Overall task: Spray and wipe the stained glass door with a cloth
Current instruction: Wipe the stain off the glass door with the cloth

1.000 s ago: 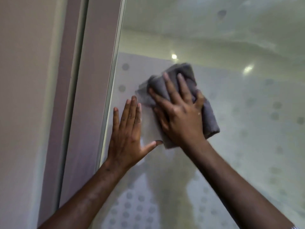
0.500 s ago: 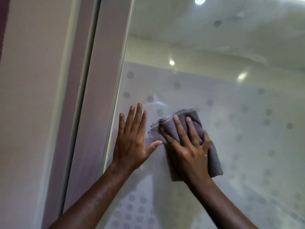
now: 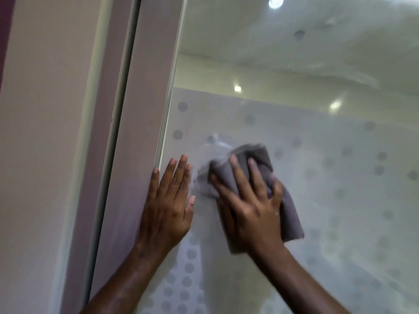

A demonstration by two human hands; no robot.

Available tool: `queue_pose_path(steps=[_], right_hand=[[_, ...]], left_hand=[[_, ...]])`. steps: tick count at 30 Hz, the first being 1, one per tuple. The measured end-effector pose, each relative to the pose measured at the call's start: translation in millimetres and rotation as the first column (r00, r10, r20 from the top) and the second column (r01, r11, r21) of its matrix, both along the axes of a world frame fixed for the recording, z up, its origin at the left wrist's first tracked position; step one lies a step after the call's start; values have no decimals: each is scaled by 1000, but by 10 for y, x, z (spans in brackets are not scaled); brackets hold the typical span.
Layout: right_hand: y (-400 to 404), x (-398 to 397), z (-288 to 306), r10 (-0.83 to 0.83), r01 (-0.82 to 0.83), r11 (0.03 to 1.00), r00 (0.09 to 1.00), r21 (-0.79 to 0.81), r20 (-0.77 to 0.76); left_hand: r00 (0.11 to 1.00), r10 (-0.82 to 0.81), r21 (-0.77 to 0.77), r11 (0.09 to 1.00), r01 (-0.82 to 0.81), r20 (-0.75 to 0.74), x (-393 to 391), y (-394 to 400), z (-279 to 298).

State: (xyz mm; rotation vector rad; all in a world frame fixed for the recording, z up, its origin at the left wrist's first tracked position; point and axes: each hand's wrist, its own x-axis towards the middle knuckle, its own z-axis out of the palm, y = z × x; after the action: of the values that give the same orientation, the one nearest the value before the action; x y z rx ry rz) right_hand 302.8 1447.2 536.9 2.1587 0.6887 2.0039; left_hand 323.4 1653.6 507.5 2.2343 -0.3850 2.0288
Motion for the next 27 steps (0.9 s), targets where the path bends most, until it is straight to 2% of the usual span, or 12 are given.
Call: queue_pose_path(steps=[2, 4, 8, 10, 13, 16, 22, 24, 27], right_hand=[[-25, -21, -344, -14, 14, 996, 1000, -90, 3], [-29, -6, -383, -20, 25, 993, 999, -118, 43], [172, 84, 173, -16, 14, 999, 996, 29, 91], [328, 122, 553, 2, -11, 991, 998, 136, 70], [475, 141, 888, 17, -24, 980, 999, 198, 41], [451, 97, 753, 30, -36, 987, 999, 159, 36], [215, -34, -141, 24, -24, 1000, 1000, -20, 19], [187, 11, -112, 18, -17, 1000, 999, -15, 50], [281, 113, 305, 14, -19, 998, 996, 57, 83]], left_hand=[[1000, 4, 21, 1000, -4, -20, -16, 13, 0], [999, 20, 27, 999, -19, -41, -32, 7, 0], [997, 37, 15, 999, -36, -74, -42, -12, 17], [995, 57, 15, 998, -56, -82, -46, -11, 12], [996, 47, 14, 999, -46, -80, -49, -2, 21], [997, 38, 9, 999, -37, -66, -37, -3, 19], [998, 1, -3, 1000, -1, -60, -27, 2, 2], [998, 12, -1, 1000, -12, -57, -37, -10, 7], [998, 37, -1, 999, -37, -48, -36, -13, 3]])
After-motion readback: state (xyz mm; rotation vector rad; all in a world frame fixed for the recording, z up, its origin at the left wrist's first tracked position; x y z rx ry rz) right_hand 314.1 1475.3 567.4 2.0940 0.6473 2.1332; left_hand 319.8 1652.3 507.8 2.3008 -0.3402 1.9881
